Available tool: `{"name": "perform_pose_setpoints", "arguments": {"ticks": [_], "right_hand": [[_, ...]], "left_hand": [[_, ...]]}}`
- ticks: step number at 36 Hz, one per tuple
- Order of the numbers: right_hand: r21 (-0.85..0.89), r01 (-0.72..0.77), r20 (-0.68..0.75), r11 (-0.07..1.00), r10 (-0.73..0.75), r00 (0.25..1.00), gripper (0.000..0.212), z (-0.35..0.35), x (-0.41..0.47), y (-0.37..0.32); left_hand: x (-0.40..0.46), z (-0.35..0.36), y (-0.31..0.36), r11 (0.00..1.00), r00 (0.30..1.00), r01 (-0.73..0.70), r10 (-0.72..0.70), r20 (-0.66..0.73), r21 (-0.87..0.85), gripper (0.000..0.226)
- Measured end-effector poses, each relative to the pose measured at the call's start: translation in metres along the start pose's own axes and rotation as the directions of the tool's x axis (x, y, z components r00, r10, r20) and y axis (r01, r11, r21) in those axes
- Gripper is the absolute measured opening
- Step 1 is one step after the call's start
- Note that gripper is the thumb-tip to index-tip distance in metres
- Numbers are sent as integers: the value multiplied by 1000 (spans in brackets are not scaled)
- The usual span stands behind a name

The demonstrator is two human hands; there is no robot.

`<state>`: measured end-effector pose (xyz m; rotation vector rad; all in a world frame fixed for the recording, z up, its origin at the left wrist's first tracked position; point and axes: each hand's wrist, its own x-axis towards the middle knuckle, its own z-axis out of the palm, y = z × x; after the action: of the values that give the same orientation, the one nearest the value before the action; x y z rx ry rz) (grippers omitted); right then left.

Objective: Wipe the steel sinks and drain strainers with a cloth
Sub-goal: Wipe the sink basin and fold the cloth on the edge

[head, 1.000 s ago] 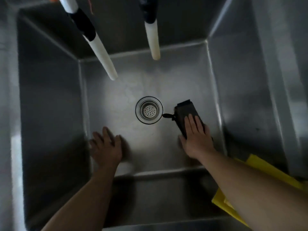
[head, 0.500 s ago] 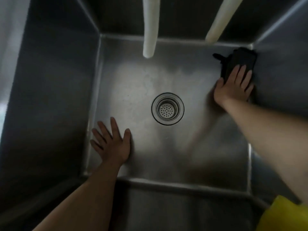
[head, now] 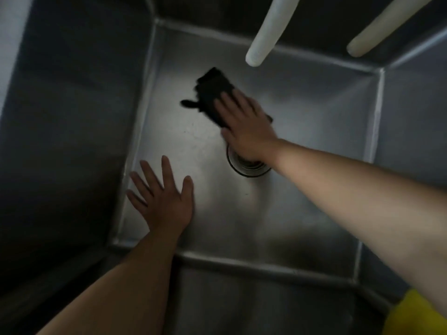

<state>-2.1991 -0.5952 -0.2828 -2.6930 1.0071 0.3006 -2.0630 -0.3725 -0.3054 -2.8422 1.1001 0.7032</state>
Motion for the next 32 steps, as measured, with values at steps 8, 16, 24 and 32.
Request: {"name": "perform_pose_setpoints", "arguments": {"ticks": [8,16,24,32], "right_hand": [[33,174,28,984,-175,984,59,-3,28,-34],[231,-528,-57,817,554,831,64,-1,-39,74],[395,-900,-45,183,983,181,63,8,-73,106],[453,-844,30,286,942,336,65,-13,64,48]], "left_hand": [[0,-2,-2,1000,1000,-11,11,13,-6,73],[-2,-3,-1,1000,1000,-1,1,3,-14,73],[-4,-2,0,1000,1000,-23,22,-16,-21,75],[-5,-5,3,1000,1000,-19,18,-21,-4,75]]}}
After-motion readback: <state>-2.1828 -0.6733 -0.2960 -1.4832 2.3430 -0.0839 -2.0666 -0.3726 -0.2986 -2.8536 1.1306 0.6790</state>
